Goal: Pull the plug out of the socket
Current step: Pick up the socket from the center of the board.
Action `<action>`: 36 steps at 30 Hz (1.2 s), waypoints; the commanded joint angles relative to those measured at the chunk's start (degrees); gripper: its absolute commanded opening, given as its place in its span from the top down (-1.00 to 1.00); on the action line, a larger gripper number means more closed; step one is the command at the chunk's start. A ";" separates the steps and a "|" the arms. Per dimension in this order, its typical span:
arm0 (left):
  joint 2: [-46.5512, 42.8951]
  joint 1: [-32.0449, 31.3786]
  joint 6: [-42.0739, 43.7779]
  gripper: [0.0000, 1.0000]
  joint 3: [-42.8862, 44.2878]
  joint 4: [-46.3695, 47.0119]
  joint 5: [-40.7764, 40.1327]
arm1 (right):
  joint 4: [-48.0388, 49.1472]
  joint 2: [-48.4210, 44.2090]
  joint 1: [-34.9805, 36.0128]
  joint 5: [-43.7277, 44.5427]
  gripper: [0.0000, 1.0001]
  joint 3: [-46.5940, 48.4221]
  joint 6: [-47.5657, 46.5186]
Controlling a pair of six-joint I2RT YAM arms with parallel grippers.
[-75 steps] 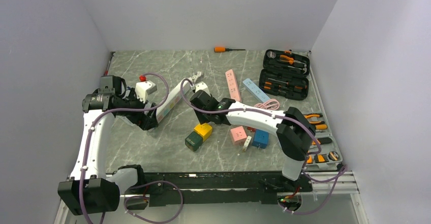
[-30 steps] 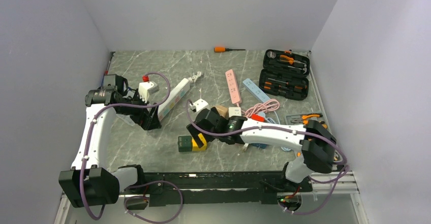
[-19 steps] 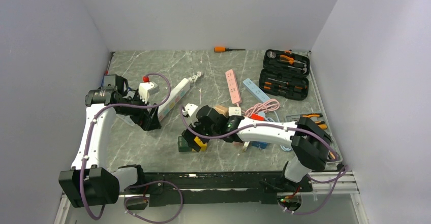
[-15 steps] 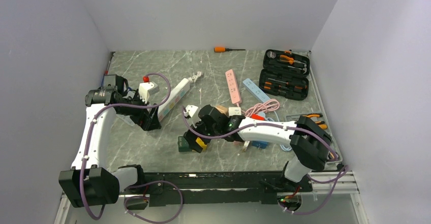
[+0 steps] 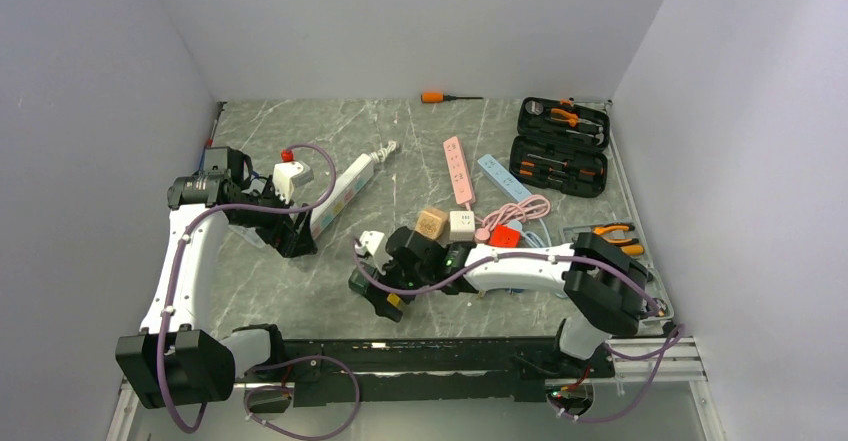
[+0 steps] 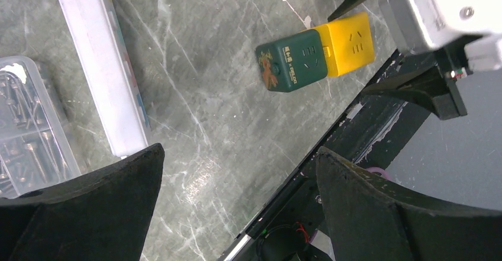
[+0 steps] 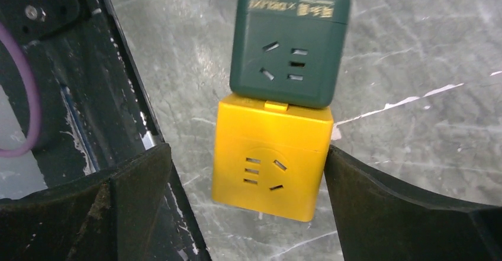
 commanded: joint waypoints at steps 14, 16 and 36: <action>-0.87 0.32 1.46 -0.99 1.49 -0.15 0.79 | 5.96 4.96 5.47 21.70 -0.98 -1.51 1.09; -0.89 0.32 2.00 -0.99 1.35 -0.31 0.75 | 7.89 5.63 5.77 22.28 -0.93 -2.12 1.45; -12.53 0.23 45.43 -0.99 -5.17 -14.07 18.96 | 1.04 -10.14 5.80 14.37 1.00 -1.98 -1.83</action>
